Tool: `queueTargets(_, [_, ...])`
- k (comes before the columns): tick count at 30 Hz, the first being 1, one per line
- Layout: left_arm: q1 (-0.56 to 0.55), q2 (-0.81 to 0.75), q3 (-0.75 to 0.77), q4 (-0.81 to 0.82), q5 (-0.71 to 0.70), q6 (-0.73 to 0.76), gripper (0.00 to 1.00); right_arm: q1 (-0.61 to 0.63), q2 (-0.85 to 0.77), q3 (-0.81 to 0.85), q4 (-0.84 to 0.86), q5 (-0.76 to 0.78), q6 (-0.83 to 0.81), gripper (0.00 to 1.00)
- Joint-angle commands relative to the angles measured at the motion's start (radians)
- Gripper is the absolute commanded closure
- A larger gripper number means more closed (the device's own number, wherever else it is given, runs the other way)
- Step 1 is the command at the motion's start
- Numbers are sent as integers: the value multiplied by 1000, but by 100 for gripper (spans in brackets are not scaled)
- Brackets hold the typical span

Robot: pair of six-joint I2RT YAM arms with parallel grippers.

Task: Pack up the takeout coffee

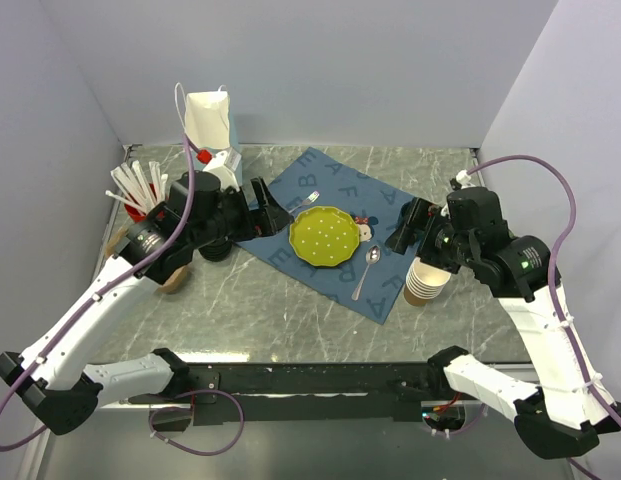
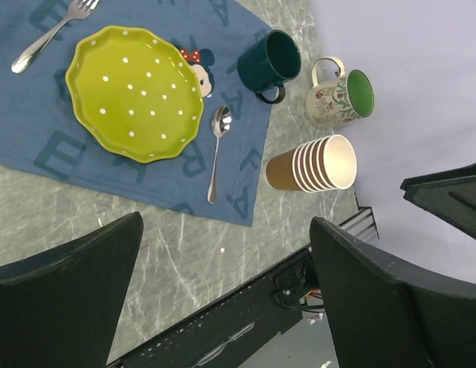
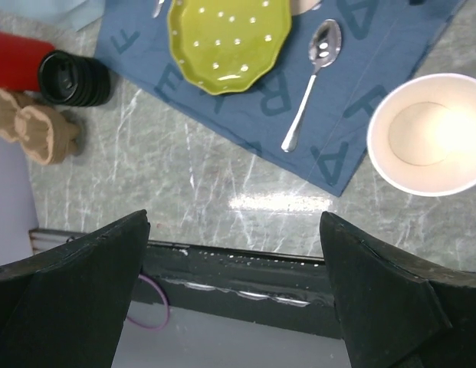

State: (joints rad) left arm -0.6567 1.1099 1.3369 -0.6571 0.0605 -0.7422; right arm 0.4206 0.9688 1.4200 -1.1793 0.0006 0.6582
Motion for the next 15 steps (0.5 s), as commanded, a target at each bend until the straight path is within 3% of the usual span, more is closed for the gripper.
queueTargets(1, [3, -18, -8, 79, 16, 17, 3, -5, 19, 40, -61, 114, 28, 0])
queueTargets(6, [3, 18, 19, 77, 42, 21, 3, -46, 54, -31, -215, 252, 49, 1])
queueTargets(9, [3, 33, 31, 65, 7, 15, 3, -186, 61, -85, -212, 201, -11, 7])
queueTargets(11, [3, 44, 41, 62, -1, 3, 3, -277, 44, -110, -165, 153, -74, 19])
queueTargets(15, [3, 56, 41, 63, 41, -2, 3, -336, -4, -174, -85, 119, -163, 42])
